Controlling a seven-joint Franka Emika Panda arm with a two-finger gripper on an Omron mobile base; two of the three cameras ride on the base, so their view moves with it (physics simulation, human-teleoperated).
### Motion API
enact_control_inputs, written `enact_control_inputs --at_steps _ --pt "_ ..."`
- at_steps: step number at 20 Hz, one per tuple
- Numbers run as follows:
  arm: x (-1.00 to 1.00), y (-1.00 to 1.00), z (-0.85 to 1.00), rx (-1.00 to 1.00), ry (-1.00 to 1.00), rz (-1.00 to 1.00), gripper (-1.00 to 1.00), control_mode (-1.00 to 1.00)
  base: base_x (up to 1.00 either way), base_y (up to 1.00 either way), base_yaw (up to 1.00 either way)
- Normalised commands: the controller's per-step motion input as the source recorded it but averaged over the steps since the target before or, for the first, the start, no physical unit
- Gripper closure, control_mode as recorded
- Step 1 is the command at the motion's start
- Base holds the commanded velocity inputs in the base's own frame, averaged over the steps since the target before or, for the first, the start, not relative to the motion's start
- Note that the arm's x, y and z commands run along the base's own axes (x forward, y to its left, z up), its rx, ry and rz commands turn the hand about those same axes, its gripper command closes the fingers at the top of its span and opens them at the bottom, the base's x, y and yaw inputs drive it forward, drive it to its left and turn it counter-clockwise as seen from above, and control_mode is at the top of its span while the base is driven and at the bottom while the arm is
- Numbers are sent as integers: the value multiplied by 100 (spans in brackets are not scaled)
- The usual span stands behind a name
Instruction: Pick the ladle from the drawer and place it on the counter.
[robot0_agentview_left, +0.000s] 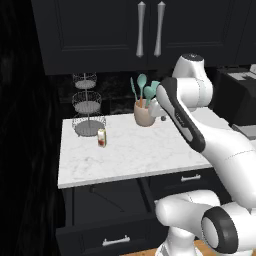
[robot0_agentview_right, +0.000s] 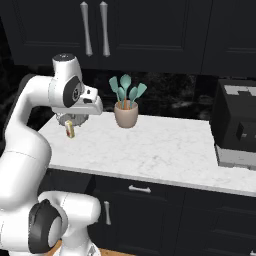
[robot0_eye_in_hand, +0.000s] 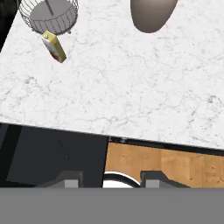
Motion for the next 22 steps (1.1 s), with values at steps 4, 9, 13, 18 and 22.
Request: enact_control_inputs --at_steps 4,9,13,18,22 --pt "-11 0 0 0 0 0 -100 -100 0 0 0" --pt "-38 -1 0 0 -2 0 -100 -100 0 0 0" --pt "-25 -11 0 0 0 0 -100 -100 0 0 0" --pt "-4 -9 0 0 0 0 -100 -100 0 0 0" --pt "-6 -7 -2 0 0 3 -100 100 -28 -49 8"
